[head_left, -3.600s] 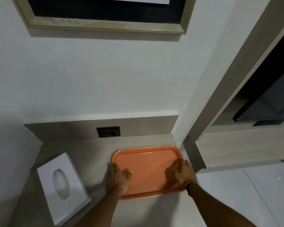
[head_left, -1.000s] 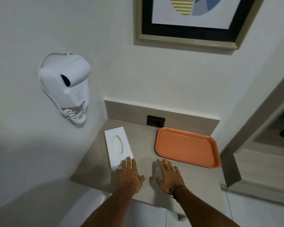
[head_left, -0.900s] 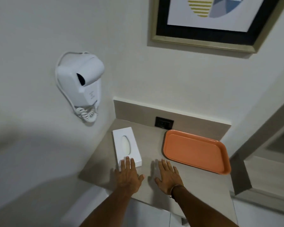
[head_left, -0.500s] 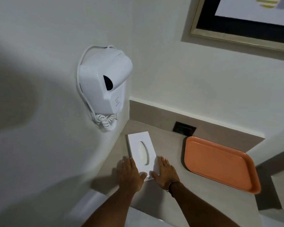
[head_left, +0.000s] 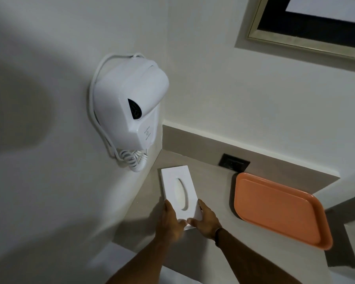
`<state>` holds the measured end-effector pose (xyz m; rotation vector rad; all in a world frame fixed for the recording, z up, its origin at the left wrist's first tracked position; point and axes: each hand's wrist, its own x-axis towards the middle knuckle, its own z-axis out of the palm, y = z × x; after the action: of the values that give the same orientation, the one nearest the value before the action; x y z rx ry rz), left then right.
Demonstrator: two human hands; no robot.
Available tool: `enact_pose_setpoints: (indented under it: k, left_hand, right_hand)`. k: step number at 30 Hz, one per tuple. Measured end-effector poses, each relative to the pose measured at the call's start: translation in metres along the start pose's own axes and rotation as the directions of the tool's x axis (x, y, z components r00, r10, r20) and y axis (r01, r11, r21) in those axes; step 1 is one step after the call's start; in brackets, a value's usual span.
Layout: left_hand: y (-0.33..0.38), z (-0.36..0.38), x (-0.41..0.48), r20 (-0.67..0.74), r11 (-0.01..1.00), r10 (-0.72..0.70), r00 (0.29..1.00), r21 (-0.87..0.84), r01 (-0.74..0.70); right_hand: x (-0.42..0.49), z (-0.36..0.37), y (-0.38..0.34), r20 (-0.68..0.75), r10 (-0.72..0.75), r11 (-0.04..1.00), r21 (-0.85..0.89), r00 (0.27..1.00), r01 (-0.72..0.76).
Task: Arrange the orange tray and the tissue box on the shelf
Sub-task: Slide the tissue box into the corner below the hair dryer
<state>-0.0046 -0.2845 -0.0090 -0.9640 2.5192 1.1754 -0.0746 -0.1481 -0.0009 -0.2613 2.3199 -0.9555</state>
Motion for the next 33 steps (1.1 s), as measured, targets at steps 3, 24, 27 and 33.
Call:
enact_pose_setpoints:
  k: [3, 24, 27, 33]
  left_hand:
    - [0.001, -0.013, 0.012, -0.015, 0.999, 0.028, 0.999, -0.020, -0.029]
    - [0.018, -0.094, 0.110, 0.079, 0.988, 0.069, 0.994, 0.130, -0.079]
    - [0.018, -0.096, 0.111, 0.086, 0.986, 0.074, 0.994, 0.140, -0.085]
    - [0.017, -0.090, 0.093, 0.007, 0.989, 0.101, 0.995, 0.109, -0.101]
  right_hand:
    - [0.008, 0.003, -0.011, -0.017, -0.002, 0.999, 0.035, 1.000, 0.002]
    - [0.097, 0.032, -0.070, -0.116, 0.141, 0.986, 0.109, 0.983, -0.128]
    - [0.097, 0.033, -0.070, -0.111, 0.131, 0.987, 0.105, 0.985, -0.119]
    - [0.085, 0.028, -0.069, -0.070, 0.041, 0.998, 0.046, 0.997, -0.038]
